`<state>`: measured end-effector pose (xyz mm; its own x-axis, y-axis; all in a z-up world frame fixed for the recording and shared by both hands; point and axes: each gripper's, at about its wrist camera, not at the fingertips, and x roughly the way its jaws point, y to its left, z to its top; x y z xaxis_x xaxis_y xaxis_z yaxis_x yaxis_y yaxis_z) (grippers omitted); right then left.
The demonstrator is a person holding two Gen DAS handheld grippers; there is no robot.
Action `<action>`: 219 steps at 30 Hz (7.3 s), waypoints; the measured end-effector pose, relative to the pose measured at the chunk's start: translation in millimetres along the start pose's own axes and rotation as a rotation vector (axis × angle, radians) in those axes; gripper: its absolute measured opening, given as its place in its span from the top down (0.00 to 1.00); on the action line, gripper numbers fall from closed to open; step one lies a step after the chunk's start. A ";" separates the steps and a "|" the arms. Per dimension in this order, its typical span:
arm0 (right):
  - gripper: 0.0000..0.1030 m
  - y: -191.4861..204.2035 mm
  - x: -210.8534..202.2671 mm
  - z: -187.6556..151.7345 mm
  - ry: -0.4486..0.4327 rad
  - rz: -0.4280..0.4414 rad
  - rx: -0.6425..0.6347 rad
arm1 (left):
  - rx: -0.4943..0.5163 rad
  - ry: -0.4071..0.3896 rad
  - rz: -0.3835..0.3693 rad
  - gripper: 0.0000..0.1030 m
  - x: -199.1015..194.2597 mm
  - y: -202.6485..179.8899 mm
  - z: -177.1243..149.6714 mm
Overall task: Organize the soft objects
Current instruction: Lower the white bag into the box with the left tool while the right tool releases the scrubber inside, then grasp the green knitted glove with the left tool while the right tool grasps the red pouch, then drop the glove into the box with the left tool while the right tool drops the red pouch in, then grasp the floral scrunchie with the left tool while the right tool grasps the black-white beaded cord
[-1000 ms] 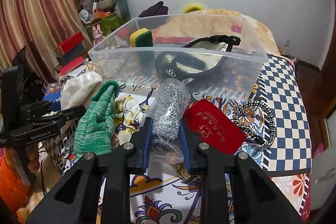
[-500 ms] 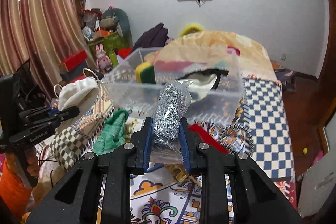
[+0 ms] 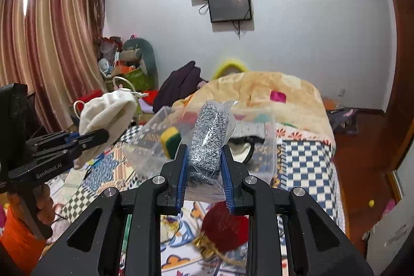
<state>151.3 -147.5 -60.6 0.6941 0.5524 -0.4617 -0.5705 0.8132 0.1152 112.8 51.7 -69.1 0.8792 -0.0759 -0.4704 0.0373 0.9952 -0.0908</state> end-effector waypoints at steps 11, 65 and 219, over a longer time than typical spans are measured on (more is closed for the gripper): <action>0.78 -15.5 26.7 12.1 -0.010 -0.034 0.030 | 0.037 0.062 -0.056 0.83 61.3 -22.9 19.5; 0.34 -18.2 12.3 -11.0 0.044 -0.115 0.002 | 0.074 0.093 -0.076 0.40 33.8 -33.5 -1.9; 0.23 -72.6 60.8 -80.8 0.311 -0.197 0.061 | -0.030 0.322 -0.024 0.04 70.9 -34.4 -90.7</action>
<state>199.4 -187.7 -168.1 0.6161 0.3094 -0.7243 -0.4052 0.9131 0.0454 130.8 6.4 -178.9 0.6825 -0.1196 -0.7210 0.0377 0.9910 -0.1286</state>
